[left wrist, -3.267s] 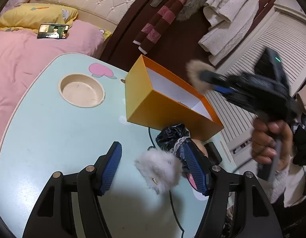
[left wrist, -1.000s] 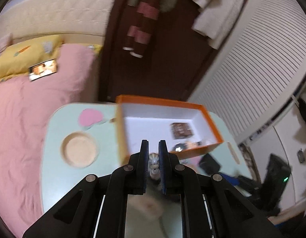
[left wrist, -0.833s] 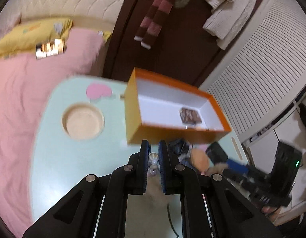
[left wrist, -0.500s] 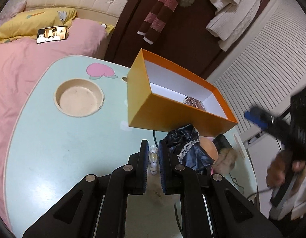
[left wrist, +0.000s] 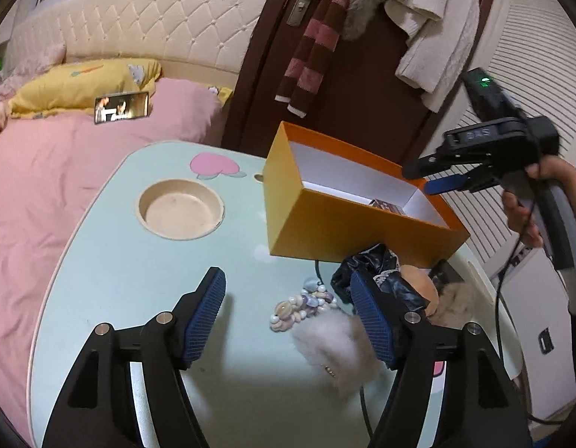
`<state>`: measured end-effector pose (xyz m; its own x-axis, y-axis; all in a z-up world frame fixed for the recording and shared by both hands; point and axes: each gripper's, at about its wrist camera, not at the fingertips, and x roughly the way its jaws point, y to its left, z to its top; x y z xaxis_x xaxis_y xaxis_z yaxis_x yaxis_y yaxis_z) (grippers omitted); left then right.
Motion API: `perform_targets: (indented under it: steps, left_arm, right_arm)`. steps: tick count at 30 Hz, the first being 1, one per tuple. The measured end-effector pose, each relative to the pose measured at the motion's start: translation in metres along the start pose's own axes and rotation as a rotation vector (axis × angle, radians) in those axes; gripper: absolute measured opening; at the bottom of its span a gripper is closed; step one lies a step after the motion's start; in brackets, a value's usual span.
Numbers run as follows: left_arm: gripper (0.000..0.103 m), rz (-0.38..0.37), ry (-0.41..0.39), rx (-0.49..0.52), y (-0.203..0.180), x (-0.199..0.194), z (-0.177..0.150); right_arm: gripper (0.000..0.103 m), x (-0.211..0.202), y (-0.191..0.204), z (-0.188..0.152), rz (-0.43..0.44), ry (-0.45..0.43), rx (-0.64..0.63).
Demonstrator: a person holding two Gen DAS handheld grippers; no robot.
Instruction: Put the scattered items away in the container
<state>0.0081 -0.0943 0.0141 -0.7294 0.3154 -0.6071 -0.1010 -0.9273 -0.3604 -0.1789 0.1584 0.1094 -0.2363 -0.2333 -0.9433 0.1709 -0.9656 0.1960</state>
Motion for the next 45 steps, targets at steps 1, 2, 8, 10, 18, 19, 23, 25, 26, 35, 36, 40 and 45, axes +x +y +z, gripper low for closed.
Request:
perform_targets:
  steps: [1,2,8,10,18,19,23,25,26,35,36,40,45]
  left_arm:
    - [0.07,-0.006,-0.004,-0.021,0.004,0.0,0.001]
    - [0.07,-0.017,-0.007,-0.041,0.008,-0.001,0.001]
    - [0.07,-0.053,-0.005,-0.109,0.018,-0.001,0.001]
    - [0.07,-0.061,-0.006,-0.116,0.019,-0.001,0.001]
    - [0.07,-0.055,-0.01,-0.119,0.018,-0.001,0.0]
    - [0.07,-0.056,-0.01,-0.121,0.018,-0.001,0.0]
    - [0.07,-0.056,-0.007,-0.121,0.017,0.0,0.0]
    - [0.07,-0.053,-0.01,-0.114,0.017,0.0,0.0]
    - [0.07,-0.052,-0.011,-0.11,0.016,0.0,0.0]
    - [0.07,-0.054,-0.005,-0.12,0.019,0.0,0.0]
    - [0.07,-0.054,-0.006,-0.122,0.02,0.0,0.0]
    - [0.07,-0.053,-0.007,-0.13,0.022,0.0,0.0]
    - [0.07,-0.041,-0.013,-0.132,0.023,0.001,0.0]
  right_arm:
    - [0.067,0.006,-0.002,0.002,-0.003,0.03,0.008]
    - [0.067,0.015,-0.004,0.005,-0.014,0.068,0.017]
    - [0.067,0.043,-0.007,0.013,-0.116,0.173,0.007]
    - [0.067,0.049,-0.008,0.016,-0.136,0.181,0.001]
    - [0.056,0.062,0.008,0.009,-0.303,0.189,-0.165]
    - [0.055,0.061,0.008,0.007,-0.288,0.188,-0.167]
    - [0.055,0.055,0.004,0.006,-0.213,0.155,-0.127]
    - [0.055,0.047,0.002,0.006,-0.161,0.113,-0.098]
    - [0.055,0.041,0.003,0.005,-0.141,0.089,-0.089]
    - [0.055,-0.05,0.026,-0.047,0.026,-0.11,-0.124]
    - [0.055,-0.056,0.027,-0.059,0.038,-0.111,-0.132]
    - [0.055,-0.06,0.028,-0.103,0.058,-0.091,-0.141]
    - [0.055,-0.057,0.014,-0.156,-0.003,-0.054,-0.136]
